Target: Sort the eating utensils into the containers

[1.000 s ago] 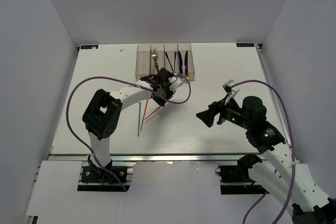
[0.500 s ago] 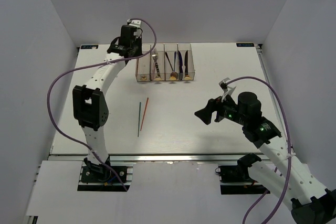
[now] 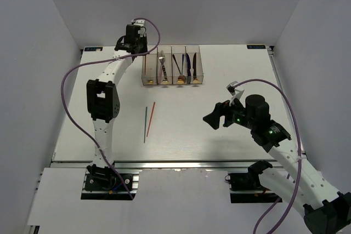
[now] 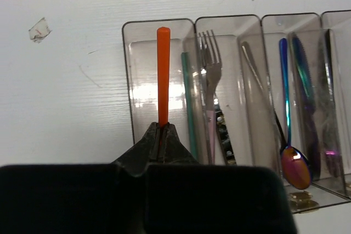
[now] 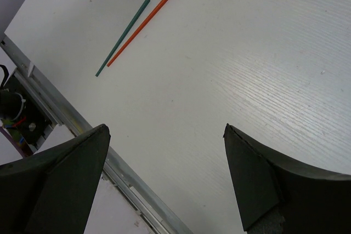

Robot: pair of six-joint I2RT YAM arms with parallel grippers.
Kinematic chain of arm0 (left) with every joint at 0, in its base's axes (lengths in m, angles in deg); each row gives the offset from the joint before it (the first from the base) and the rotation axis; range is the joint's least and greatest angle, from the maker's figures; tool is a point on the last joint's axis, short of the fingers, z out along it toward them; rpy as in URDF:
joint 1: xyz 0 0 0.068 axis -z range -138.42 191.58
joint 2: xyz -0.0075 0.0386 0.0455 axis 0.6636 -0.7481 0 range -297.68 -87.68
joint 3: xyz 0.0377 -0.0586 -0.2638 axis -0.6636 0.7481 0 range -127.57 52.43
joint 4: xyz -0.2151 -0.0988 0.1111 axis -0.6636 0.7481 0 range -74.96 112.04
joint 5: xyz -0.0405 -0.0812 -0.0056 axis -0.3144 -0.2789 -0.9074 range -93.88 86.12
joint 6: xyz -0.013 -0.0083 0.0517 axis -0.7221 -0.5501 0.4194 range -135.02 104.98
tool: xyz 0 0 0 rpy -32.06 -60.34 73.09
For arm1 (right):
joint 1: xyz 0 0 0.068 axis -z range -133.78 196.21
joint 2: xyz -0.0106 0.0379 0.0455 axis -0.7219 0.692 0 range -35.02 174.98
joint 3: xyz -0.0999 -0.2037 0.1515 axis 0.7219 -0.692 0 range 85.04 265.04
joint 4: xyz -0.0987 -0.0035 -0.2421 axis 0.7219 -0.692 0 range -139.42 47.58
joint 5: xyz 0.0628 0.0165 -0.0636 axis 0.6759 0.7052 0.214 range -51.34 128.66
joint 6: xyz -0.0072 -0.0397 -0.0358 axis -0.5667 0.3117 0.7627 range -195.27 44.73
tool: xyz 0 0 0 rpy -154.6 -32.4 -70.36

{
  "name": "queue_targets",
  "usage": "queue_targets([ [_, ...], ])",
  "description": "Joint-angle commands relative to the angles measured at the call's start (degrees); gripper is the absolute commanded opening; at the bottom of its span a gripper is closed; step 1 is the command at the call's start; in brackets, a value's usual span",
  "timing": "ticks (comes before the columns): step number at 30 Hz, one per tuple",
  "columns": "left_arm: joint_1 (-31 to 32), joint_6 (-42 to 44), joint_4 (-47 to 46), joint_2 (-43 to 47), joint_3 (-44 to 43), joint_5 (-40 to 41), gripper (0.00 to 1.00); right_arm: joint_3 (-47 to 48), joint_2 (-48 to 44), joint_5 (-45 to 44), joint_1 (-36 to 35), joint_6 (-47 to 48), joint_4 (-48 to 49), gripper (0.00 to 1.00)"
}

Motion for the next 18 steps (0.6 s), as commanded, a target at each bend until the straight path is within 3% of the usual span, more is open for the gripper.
queue_targets([
  [1,-1.21,-0.48,-3.78,1.61,1.43,-2.52,0.0,2.54,0.74,-0.29,-0.07,1.23,1.1,0.89],
  [11,-1.39,-1.45,-5.97,-0.41,1.7,-6.57,0.0,2.19,2.15,-0.38,-0.07,1.14,1.62,0.89],
  [18,-1.74,-1.62,-6.59,-1.12,2.14,-6.92,0.14,2.28,2.24,-0.55,-0.07,1.41,1.62,0.89],
])
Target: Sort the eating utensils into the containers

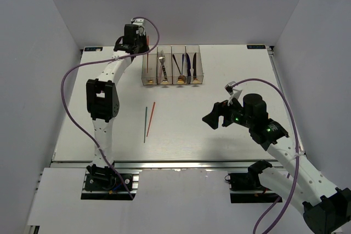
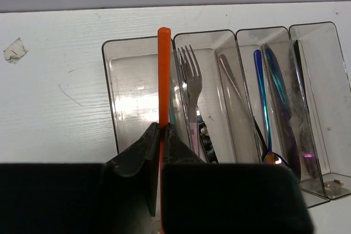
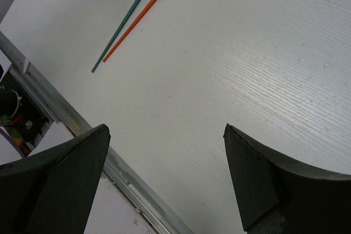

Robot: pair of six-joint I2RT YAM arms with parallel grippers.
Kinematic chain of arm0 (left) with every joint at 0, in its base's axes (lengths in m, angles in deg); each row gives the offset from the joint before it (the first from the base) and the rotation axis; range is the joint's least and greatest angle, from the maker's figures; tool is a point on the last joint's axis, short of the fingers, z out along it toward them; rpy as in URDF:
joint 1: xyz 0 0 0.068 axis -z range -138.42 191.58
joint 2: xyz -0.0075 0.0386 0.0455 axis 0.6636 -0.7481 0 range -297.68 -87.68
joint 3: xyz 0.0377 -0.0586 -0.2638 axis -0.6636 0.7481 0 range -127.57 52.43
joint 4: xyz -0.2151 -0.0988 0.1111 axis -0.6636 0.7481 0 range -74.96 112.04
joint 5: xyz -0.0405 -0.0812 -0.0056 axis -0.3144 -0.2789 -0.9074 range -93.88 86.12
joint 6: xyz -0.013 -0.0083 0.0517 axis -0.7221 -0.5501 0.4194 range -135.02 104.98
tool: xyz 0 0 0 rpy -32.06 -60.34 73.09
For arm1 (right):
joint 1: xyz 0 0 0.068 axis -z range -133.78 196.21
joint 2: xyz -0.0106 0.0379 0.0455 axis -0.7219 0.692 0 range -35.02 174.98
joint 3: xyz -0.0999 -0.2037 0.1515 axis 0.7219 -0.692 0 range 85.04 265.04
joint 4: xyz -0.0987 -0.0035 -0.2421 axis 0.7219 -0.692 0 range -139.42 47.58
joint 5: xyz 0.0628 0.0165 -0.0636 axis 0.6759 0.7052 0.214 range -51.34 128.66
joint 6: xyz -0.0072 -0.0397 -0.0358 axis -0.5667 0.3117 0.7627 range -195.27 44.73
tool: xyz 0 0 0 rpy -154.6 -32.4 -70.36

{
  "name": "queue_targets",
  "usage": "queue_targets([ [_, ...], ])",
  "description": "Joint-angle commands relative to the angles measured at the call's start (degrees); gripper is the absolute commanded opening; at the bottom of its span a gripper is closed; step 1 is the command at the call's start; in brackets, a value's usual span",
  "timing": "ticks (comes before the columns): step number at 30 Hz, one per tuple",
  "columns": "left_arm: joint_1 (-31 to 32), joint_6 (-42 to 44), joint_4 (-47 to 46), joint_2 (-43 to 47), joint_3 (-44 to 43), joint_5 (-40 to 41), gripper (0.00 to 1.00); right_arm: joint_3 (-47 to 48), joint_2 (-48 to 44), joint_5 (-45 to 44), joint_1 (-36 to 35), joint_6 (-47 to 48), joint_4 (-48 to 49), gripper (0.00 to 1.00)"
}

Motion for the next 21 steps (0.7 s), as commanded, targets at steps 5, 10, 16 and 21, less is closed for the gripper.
queue_targets([
  [5,-0.5,-0.53,-0.98,-0.64,0.7,-1.64,0.41,2.19,0.25,-0.55,-0.07,1.52,1.54,0.89],
  [10,-0.59,-0.7,-0.45,0.76,1.05,-2.69,0.6,2.19,0.52,-0.29,-0.07,1.43,1.89,0.89],
  [16,-0.5,-2.98,3.68,9.36,2.88,3.44,0.98,2.37,0.17,-0.9,-0.07,1.52,1.54,0.89],
  [21,0.11,-7.64,1.76,30.67,27.72,7.59,0.98,2.45,-0.36,-4.15,-0.07,-0.06,1.36,0.89],
])
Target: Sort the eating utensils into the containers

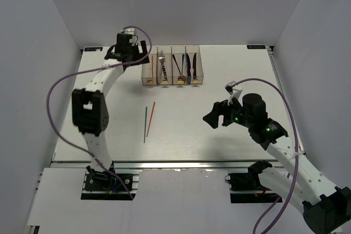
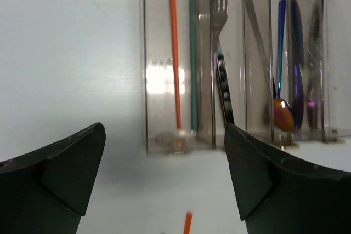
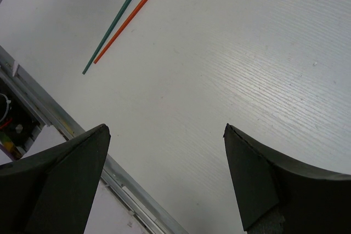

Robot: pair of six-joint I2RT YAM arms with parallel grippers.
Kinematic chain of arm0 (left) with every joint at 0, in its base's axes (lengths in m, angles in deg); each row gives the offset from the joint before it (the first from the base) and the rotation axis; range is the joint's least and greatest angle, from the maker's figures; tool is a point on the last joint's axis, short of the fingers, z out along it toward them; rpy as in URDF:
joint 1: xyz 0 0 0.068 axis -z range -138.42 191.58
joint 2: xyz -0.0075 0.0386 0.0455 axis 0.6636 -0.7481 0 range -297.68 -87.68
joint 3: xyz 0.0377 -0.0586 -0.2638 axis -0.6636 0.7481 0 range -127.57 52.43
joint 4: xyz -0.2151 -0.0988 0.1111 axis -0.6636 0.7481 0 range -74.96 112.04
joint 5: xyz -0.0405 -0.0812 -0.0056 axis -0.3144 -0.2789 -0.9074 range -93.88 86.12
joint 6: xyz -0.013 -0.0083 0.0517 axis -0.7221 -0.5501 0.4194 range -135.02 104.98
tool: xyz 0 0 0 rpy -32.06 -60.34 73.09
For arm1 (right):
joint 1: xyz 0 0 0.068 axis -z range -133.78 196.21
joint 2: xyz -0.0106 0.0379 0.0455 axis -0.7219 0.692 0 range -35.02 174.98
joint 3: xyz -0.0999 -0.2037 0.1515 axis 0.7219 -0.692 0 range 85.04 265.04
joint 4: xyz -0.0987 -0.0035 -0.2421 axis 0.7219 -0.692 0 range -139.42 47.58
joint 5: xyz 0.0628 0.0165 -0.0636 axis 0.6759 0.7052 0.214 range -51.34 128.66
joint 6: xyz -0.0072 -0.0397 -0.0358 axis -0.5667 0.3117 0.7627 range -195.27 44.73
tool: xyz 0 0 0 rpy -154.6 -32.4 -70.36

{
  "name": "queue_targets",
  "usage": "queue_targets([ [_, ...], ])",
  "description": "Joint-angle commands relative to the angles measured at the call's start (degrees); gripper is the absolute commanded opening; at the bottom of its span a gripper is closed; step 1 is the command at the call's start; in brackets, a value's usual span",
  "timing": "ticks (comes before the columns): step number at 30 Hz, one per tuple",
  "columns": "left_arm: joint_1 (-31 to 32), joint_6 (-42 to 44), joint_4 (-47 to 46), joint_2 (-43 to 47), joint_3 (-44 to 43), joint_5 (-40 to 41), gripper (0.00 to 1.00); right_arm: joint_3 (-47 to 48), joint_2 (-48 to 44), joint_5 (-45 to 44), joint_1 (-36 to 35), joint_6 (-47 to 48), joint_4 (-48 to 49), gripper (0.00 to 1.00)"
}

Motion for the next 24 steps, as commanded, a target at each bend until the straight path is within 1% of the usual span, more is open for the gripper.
queue_targets([
  [1,1.01,-3.3,-3.24,19.45,14.02,3.59,0.98,2.37,-0.97,-2.39,0.01,-1.37,1.45,0.89],
  [2,2.32,-3.47,-4.84,22.87,19.2,4.2,0.98,2.02,-1.06,-1.78,-0.07,-1.55,1.8,0.89],
  [3,2.94,-4.43,-5.37,28.22,27.43,5.25,0.96,1.84,-1.06,-0.64,-0.07,-1.73,1.97,0.89],
  [4,3.56,-5.05,-4.6,30.18,30.56,6.92,0.87,1.66,-0.98,-0.11,-0.07,-2.08,2.24,0.89],
  [5,5.04,-5.93,-4.07,31.86,33.37,9.89,0.83,1.32,-0.89,0.33,-0.07,-2.26,2.15,0.89],
  [6,5.58,-6.46,-3.37,34.48,37.93,11.31,0.8,1.14,-0.97,0.95,-0.07,-2.35,1.98,0.89],
  [9,7.86,-7.87,-2.39,36.53,42.79,12.21,0.63,-0.26,-1.59,1.22,-0.07,-3.05,2.24,0.89],
  [10,8.91,-8.04,-1.52,36.97,44.29,12.12,0.62,-0.62,-1.59,1.22,-0.16,-3.14,2.41,0.89],
  [11,11.27,-8.22,-1.08,37.15,45.0,12.81,0.59,-1.14,-1.68,1.3,-0.08,-3.14,2.94,0.89],
  [12,12.78,-8.57,-1.07,37.32,46.66,15.87,0.58,-1.76,-1.07,1.22,0.01,-3.14,3.03,0.89],
  [13,14.01,-8.57,-1.51,37.85,47.81,17.12,0.58,-1.94,-0.45,1.22,-0.07,-3.14,2.86,0.89],
  [16,14.55,-9.54,-3.0,37.24,51.84,17.39,0.58,-2.64,0.96,2.36,-0.07,-2.96,2.24,0.89],
  [18,14.55,-10.06,-4.41,36.54,53.0,16.34,0.58,-3.17,0.44,2.36,-0.07,-3.14,2.85,0.89],
  [21,14.55,-10.15,-7.83,34.34,54.41,11.69,0.58,-3.52,0.08,1.92,-0.07,-2.88,2.94,0.89],
  [24,14.73,-10.42,-8.63,31.89,55.02,12.29,0.58,-3.0,1.22,2.1,-0.07,-1.82,2.33,0.89],
])
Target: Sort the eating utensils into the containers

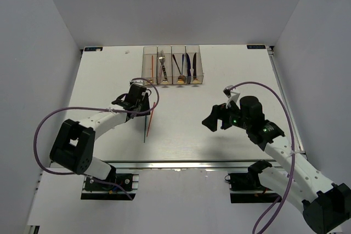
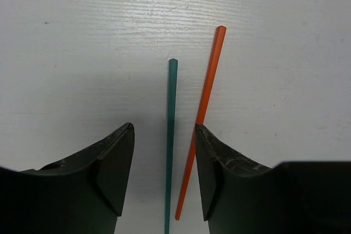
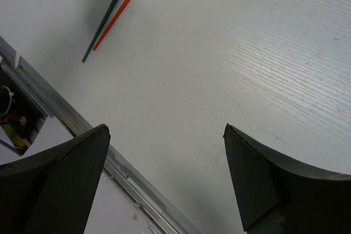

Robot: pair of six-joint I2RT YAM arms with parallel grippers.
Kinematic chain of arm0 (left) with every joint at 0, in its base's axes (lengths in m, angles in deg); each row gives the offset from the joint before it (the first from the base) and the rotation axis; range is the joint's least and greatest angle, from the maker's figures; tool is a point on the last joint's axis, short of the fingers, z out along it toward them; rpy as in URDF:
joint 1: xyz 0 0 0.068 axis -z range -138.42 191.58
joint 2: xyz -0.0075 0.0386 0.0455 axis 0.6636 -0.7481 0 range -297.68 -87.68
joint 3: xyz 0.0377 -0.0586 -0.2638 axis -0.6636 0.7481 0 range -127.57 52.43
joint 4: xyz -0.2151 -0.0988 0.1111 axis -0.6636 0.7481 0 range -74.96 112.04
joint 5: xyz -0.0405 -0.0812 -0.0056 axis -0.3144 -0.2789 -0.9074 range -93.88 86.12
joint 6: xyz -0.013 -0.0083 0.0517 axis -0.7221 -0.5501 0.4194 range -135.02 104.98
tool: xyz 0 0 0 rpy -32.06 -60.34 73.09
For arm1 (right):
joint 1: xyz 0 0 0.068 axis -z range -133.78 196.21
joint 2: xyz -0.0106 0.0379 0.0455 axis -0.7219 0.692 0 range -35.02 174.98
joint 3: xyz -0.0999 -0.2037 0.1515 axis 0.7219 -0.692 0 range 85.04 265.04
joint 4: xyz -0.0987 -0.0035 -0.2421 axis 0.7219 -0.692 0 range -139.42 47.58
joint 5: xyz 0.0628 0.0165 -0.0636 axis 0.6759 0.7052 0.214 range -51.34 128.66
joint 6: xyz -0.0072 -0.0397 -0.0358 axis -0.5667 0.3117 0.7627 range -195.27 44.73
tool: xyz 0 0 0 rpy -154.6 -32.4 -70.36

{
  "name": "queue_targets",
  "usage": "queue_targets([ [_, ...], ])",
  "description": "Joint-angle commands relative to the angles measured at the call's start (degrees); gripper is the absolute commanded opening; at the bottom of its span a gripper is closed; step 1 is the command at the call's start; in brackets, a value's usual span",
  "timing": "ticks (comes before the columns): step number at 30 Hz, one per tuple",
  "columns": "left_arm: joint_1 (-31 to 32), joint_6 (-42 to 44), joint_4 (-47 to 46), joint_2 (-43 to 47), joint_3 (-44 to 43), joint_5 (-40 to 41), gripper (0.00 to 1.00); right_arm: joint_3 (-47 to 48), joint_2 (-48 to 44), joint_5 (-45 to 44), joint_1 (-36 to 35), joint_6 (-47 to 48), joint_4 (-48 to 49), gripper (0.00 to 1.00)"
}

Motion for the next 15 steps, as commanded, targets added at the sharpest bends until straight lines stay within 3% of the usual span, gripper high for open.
queue_targets([
  [1,-0.01,-0.89,-3.43,-1.8,0.93,-0.58,0.58,0.44,0.59,0.96,0.01,0.78,1.41,0.89],
  [8,-0.01,-0.1,-3.43,-6.38,1.02,0.21,0.53,0.0,1.2,1.75,0.01,0.69,2.73,0.89],
  [14,0.78,0.17,-2.73,-9.63,1.45,-0.05,0.44,0.26,1.73,2.01,-0.07,0.69,3.34,0.89],
  [15,0.87,0.17,-2.64,-9.89,1.54,-0.05,0.36,0.35,1.82,2.1,-0.07,0.69,3.52,0.89],
])
